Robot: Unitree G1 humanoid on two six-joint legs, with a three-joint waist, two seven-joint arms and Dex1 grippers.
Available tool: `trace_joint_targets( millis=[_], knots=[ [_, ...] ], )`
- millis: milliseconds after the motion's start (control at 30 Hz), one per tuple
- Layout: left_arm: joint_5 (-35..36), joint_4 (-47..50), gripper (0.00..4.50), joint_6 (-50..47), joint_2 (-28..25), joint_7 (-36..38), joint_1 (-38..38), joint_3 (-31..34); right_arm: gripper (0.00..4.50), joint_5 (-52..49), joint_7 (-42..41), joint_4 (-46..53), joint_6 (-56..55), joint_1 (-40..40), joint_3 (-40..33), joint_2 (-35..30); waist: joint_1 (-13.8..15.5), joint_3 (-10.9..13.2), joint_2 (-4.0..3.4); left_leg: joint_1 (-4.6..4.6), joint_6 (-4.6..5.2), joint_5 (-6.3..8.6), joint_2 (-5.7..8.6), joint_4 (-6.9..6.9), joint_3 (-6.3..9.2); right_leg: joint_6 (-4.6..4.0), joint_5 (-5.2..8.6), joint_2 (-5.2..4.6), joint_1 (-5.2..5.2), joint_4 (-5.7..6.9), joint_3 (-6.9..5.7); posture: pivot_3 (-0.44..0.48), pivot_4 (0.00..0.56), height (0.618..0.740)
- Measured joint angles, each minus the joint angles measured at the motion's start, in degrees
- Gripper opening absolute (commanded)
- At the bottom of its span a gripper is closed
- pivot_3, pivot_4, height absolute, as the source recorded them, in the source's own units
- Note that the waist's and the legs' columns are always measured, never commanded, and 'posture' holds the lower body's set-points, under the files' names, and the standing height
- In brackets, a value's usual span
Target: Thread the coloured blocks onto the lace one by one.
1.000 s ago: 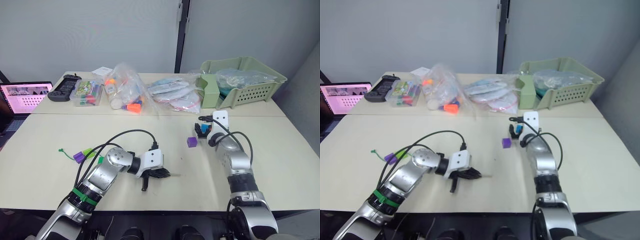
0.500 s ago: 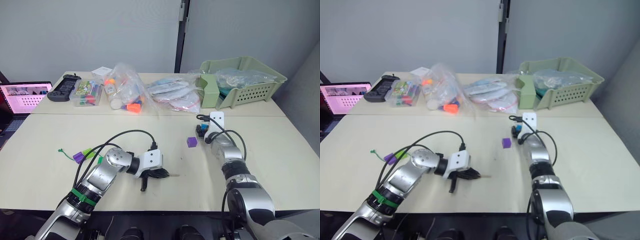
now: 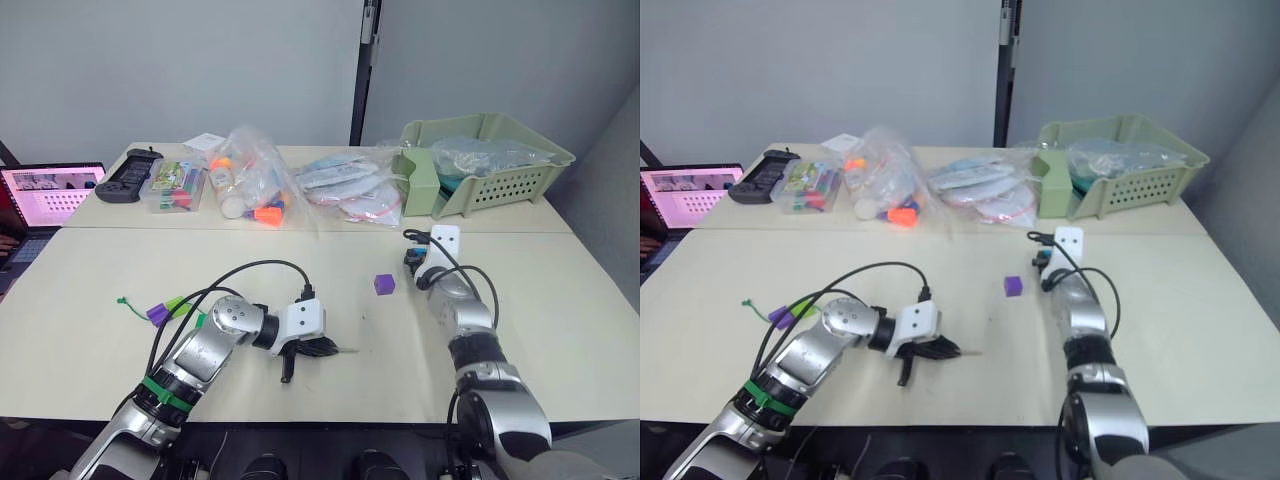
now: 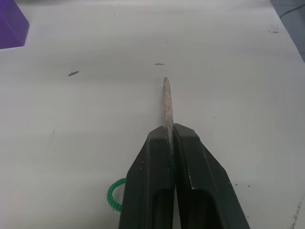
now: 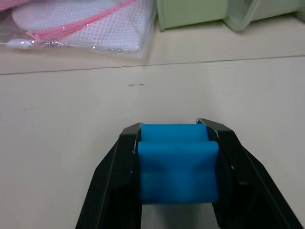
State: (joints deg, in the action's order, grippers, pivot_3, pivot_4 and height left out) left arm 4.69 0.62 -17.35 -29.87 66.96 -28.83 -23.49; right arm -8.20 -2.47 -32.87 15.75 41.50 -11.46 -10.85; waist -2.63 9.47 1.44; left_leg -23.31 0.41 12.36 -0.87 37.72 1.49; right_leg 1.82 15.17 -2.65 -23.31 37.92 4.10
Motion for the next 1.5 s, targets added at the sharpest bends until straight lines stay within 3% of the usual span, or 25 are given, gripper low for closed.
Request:
trace_joint_targets(
  millis=[133,233,333,433,633,1033,1100,1300,1433,1500],
  knots=[
    [0.0,0.0,0.00,0.0,0.0,0.1,0.2,0.0,1.21,-1.1,0.3,20.5,8.1,-7.9,1.4,0.6,0.1,0.0,0.00,-0.04,0.00,0.00,0.00,-0.01,0.07,0.00,0.00,0.00,-0.06,0.04,0.00,0.000,0.150,0.740],
    [0.1,-0.1,0.00,0.1,-0.3,0.2,0.5,0.0,1.21,-2.4,1.5,42.0,18.0,-17.6,4.1,2.2,0.2,0.0,-0.01,-0.13,0.00,0.00,-0.01,-0.02,0.12,0.00,0.01,0.02,-0.13,0.06,-0.03,0.000,0.150,0.740],
    [0.2,0.0,0.00,0.1,-0.3,0.5,0.5,0.0,1.21,-4.0,2.7,59.9,27.9,-26.6,9.9,3.7,0.2,0.0,-0.01,-0.18,0.00,0.00,-0.02,0.00,0.14,0.02,0.01,0.01,-0.18,0.03,0.00,0.000,0.150,0.740],
    [0.2,-0.1,0.00,0.1,-0.6,0.9,0.6,0.0,1.21,-4.3,4.2,71.0,35.1,-35.6,17.3,5.4,0.1,0.0,-0.01,-0.18,0.00,0.00,-0.06,0.00,0.08,0.02,0.04,0.05,-0.17,-0.11,-0.02,0.000,0.150,0.740],
    [0.2,-0.1,0.00,0.1,-1.0,1.3,0.5,0.1,1.21,-2.2,6.4,74.3,37.0,-43.4,24.1,5.9,0.3,0.0,0.00,-0.15,-0.01,-0.01,-0.07,0.06,-0.01,0.08,0.08,0.03,-0.06,-0.30,-0.02,0.000,0.150,0.740],
    [1.2,0.7,0.00,-0.5,-2.2,1.6,0.0,1.3,1.21,0.2,7.2,66.4,30.0,-45.7,23.8,11.4,0.2,0.0,0.02,-0.13,-0.01,0.00,-0.11,0.04,-0.02,0.08,0.08,0.07,-0.04,-0.33,-0.06,0.000,0.150,0.740],
    [1.3,0.9,0.00,-0.6,-2.2,1.5,0.0,1.3,2.29,0.2,7.2,66.1,29.5,-45.8,23.6,12.1,0.2,0.0,0.02,-0.12,0.00,0.00,-0.12,0.04,-0.02,0.08,0.09,0.08,-0.03,-0.33,-0.06,0.000,0.150,0.740],
    [1.5,1.2,0.00,-1.6,-2.5,1.3,0.3,1.3,4.40,0.0,4.7,68.6,30.0,-45.7,21.5,10.1,0.4,0.0,0.02,-0.17,-0.01,0.00,-0.07,0.05,-0.02,0.09,0.08,0.03,-0.04,-0.34,-0.05,0.000,0.150,0.740],
    [1.5,1.4,0.00,-1.7,-2.7,1.2,0.5,1.3,4.46,-2.3,1.7,75.0,32.4,-43.5,17.6,6.5,0.3,0.0,0.02,-0.17,-0.01,0.00,-0.08,0.05,-0.01,0.09,0.09,0.05,-0.05,-0.34,-0.06,0.000,0.150,0.740],
    [1.6,1.7,0.00,-1.7,-2.7,1.2,0.6,1.3,4.46,-6.0,-3.3,78.2,34.7,-40.8,14.8,1.2,0.3,0.0,0.03,-0.17,0.00,0.00,-0.07,0.06,-0.02,0.08,0.08,0.04,-0.04,-0.35,-0.05,0.000,0.150,0.740]
  ],
)
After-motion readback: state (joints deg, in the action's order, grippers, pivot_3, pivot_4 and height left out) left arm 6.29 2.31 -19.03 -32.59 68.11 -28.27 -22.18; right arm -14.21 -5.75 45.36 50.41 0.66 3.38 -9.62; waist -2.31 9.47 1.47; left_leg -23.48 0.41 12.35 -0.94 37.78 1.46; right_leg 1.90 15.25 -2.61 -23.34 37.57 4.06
